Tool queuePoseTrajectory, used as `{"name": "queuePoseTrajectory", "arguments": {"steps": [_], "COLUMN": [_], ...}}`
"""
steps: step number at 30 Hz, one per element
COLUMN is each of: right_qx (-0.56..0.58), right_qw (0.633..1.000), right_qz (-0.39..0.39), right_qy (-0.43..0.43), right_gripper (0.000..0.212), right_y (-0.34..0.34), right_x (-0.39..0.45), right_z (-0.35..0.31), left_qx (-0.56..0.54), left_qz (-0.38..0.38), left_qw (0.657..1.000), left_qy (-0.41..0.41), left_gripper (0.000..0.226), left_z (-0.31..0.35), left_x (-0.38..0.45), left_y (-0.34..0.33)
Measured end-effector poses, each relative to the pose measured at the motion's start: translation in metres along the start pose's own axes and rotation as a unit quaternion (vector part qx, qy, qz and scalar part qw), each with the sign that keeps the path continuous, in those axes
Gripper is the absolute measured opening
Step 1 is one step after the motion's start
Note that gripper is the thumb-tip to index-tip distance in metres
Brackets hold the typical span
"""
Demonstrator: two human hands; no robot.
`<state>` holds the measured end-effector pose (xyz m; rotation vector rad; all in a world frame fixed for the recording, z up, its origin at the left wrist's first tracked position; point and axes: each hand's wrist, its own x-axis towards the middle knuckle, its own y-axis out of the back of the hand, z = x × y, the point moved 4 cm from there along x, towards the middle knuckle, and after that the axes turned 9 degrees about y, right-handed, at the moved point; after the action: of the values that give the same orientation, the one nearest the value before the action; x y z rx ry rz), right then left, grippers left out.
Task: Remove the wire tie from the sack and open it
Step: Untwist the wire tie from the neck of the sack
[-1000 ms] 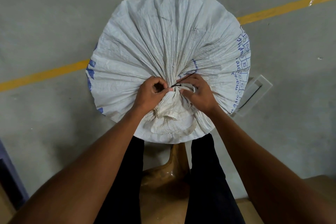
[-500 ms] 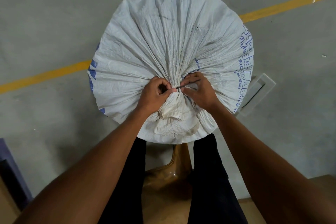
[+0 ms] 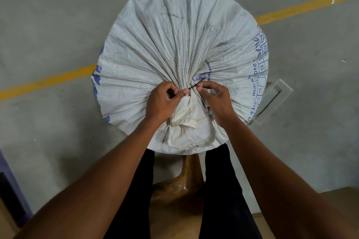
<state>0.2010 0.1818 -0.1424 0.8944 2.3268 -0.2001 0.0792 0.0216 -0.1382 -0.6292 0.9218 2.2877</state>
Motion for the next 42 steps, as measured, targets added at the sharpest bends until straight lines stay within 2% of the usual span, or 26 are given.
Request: {"name": "queuePoseTrajectory", "arguments": {"steps": [6,14,17,22,28,32,36,42], "right_qx": [0.031,0.053,0.042,0.073,0.078,0.011,-0.081,-0.153], "right_qw": [0.999,0.997,0.997,0.992,0.990,0.993,0.988,0.973], "right_qz": [0.018,0.045,0.055,0.097,0.113,0.107,0.081,0.063], "right_qy": [-0.030,-0.044,-0.015,-0.018,0.026,0.055,0.100,0.159], "right_gripper": [0.002,0.005,0.006,0.005,0.009,0.009,0.008,0.011], "right_y": [-0.001,-0.001,-0.001,0.002,0.006,0.016,0.028,0.036], "right_x": [0.000,-0.004,-0.002,0.000,0.003,0.011,0.020,0.031], "right_z": [-0.001,-0.002,0.000,0.008,0.002,-0.009,-0.026,-0.052], "left_qx": [0.038,0.070,0.059,-0.022,-0.026,-0.020,0.041,0.100], "left_qz": [0.035,0.064,0.053,0.009,0.012,0.043,0.081,0.092], "left_qw": [0.999,0.995,0.997,1.000,0.999,0.999,0.993,0.977], "left_qy": [-0.012,-0.018,-0.025,-0.005,0.014,-0.010,-0.074,-0.163], "left_gripper": [0.057,0.062,0.060,0.058,0.053,0.045,0.038,0.044], "left_z": [0.010,0.017,0.016,0.003,0.003,0.010,0.025,0.060], "left_x": [0.000,0.001,0.002,0.006,0.005,0.001,0.002,0.013], "left_y": [0.002,0.000,-0.001,0.000,0.005,0.010,0.016,0.012]}}
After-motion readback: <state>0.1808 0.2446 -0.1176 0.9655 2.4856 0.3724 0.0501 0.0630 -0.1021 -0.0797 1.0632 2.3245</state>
